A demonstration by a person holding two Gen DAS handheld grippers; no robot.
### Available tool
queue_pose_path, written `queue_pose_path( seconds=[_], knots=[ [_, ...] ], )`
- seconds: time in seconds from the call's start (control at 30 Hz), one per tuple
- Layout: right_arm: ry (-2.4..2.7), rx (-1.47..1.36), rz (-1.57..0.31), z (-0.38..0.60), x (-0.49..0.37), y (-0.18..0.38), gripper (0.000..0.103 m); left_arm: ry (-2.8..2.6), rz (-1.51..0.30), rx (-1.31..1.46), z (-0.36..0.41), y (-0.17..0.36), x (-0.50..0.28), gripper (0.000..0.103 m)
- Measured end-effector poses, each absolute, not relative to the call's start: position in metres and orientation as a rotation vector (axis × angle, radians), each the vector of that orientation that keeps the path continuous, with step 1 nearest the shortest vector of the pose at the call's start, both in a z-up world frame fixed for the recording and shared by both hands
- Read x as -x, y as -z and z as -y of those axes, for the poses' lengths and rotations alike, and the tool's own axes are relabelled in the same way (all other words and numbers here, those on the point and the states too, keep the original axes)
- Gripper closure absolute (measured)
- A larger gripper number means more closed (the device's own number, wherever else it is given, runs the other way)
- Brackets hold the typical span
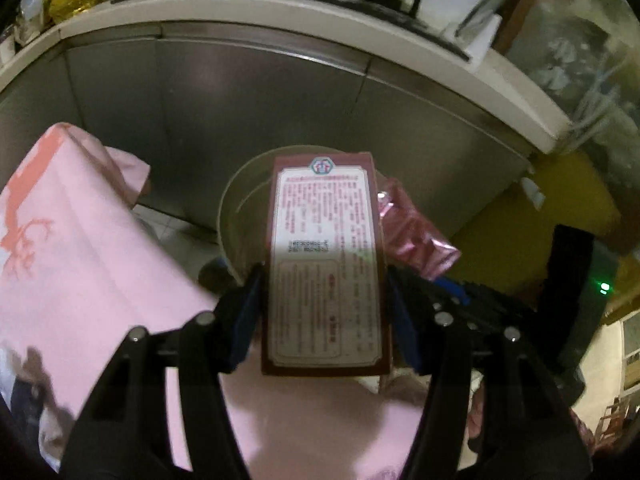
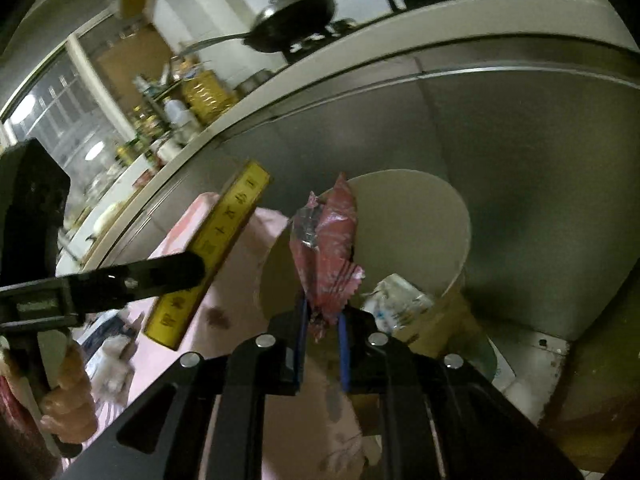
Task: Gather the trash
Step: 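Carry box and wrapper to the bin and open both grippers, then grasp the clear green-labelled bottle with the left gripper while the right grasps a white yogurt cup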
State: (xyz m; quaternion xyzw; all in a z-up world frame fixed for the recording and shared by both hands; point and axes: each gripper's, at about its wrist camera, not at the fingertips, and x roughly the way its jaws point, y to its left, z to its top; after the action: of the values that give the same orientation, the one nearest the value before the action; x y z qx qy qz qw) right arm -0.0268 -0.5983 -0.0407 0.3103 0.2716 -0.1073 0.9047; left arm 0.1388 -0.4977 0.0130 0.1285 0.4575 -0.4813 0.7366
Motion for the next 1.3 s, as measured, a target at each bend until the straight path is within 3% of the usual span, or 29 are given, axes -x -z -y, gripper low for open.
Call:
queue_pose_path(
  seconds=[0.03, 0.07, 0.13, 0.17, 0.2, 0.37, 0.6, 1.13, 1.3],
  knots=[
    [0.231, -0.647, -0.559, 0.603, 0.025, 0.043, 0.087, 1.051, -1.025, -0.286, 0.507, -0.007, -0.143, 0.046],
    [0.241, -0.651, -0.556, 0.609, 0.023, 0.046, 0.081, 1.045, -1.04, -0.291, 0.512, -0.002, -0.145, 0.038],
    [0.256, -0.659, -0.547, 0.615, 0.025, 0.049, 0.063, 1.012, -1.053, -0.295, 0.523, 0.006, -0.15, 0.028],
    [0.263, -0.663, -0.538, 0.616, 0.025, 0.05, 0.052, 1.004, -1.051, -0.294, 0.525, 0.009, -0.152, 0.028],
    [0.268, -0.666, -0.528, 0.619, 0.026, 0.05, 0.048, 0.993, -1.05, -0.297, 0.527, 0.01, -0.154, 0.028],
    [0.272, -0.666, -0.49, 0.618, 0.034, 0.041, 0.048, 0.972, -1.01, -0.228, 0.516, -0.007, -0.152, 0.028],
    [0.198, -0.654, -0.411, 0.582, 0.059, 0.016, 0.048, 0.989, -0.867, -0.194, 0.444, -0.042, -0.107, 0.028],
    [-0.193, -0.578, -0.598, 0.402, 0.031, -0.001, 0.048, 0.652, -0.708, -0.284, 0.154, -0.03, -0.04, 0.028],
    [-0.262, -0.522, -0.66, 0.348, 0.018, -0.004, 0.048, 0.439, -0.662, -0.298, 0.055, -0.034, -0.057, 0.019]
  ],
)
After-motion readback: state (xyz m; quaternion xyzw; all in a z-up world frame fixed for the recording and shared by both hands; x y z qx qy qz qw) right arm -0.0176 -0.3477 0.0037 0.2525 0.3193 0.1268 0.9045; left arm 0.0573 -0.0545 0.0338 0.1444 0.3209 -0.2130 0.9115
